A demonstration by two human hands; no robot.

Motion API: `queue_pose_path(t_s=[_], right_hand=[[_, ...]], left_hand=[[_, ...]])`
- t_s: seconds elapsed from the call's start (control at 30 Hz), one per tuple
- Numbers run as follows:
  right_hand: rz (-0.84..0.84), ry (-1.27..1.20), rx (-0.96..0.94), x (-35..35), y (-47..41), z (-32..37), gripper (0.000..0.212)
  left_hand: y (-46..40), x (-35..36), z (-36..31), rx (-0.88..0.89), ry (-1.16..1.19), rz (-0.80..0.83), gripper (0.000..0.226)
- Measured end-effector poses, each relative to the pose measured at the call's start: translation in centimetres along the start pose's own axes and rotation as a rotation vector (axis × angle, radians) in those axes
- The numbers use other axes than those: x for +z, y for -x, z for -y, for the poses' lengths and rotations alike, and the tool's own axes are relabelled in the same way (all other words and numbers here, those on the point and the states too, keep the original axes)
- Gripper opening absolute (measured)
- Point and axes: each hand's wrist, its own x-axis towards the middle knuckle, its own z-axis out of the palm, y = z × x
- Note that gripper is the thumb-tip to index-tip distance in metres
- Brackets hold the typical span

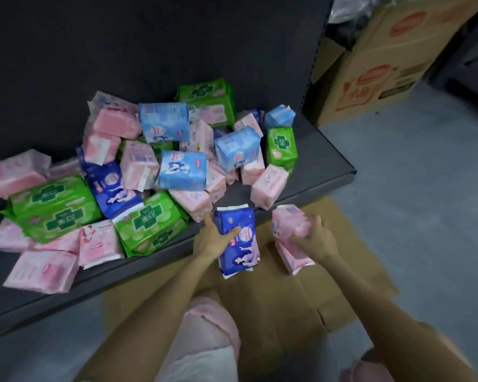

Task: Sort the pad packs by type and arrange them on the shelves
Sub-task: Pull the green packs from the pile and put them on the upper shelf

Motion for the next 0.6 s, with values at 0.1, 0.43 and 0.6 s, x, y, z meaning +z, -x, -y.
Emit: queue_pose_path(t_s=[0.1,0.43,0.6], right_hand=[[-0.012,0.133,-0.135,1.0,-1.9,-1.4,0.072],[-0.01,0.431,-0.537,2.2,-8.0,-4.6,0.066],[0.115,0.38,-0.284,2.9,-7.7,-5.9,0.057]], left_hand=[[-1.0,3.2,0.3,0.038,-0.036,0.082,0.067],[-2.2,13.2,3.4,-0.092,0.114,0.265,0.056],[-1.7,12.9,2.7,-0.101,0.184,0.383,0.051]])
